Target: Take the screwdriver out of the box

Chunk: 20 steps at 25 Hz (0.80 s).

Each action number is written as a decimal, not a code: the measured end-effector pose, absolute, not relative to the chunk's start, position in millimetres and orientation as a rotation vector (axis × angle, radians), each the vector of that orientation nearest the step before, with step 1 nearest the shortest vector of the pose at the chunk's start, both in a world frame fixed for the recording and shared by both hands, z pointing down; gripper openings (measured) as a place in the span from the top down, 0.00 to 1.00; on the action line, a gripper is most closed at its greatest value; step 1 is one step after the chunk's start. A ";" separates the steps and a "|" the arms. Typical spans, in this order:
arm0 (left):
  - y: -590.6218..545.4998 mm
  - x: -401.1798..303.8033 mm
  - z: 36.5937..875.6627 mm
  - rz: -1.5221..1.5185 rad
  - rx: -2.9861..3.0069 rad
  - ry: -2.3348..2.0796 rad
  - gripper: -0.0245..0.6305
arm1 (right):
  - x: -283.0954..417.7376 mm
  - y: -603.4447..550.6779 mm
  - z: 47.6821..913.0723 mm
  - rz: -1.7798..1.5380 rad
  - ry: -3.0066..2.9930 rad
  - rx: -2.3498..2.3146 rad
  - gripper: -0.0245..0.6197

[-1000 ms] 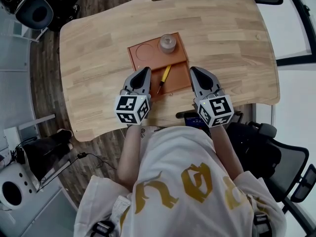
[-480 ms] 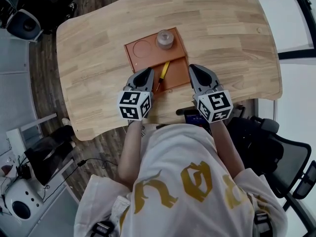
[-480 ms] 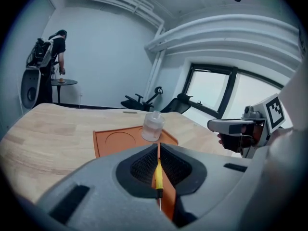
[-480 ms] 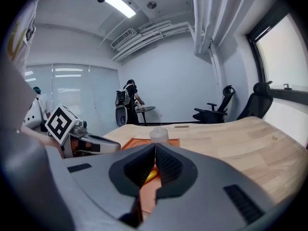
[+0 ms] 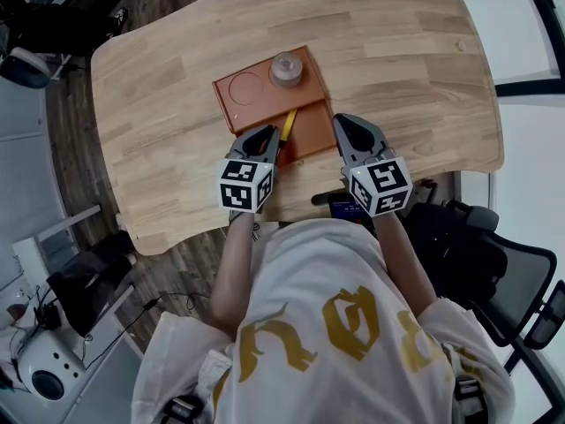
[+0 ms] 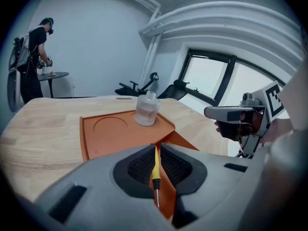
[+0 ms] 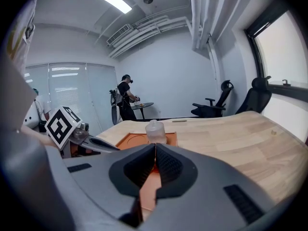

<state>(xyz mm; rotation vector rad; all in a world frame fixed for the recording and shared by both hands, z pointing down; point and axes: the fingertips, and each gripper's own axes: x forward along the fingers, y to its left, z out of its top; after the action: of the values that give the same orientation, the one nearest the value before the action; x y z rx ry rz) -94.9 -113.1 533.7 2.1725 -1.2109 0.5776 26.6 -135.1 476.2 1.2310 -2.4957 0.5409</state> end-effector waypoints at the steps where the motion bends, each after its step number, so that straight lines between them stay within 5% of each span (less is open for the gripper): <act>1: -113.8 -92.6 536.5 0.589 2.168 -1.199 0.94 | 27.7 -136.0 477.7 0.546 -2.492 1.230 0.94; 20: -113.5 -66.7 599.4 0.892 2.037 -1.009 0.78 | 42.1 -146.8 509.4 0.665 -2.443 1.210 0.94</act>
<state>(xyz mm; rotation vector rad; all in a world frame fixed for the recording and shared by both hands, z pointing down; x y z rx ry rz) -66.7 -113.5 599.4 2.0371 -1.0087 0.8920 42.1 -146.8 509.4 1.2100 -2.4432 0.6650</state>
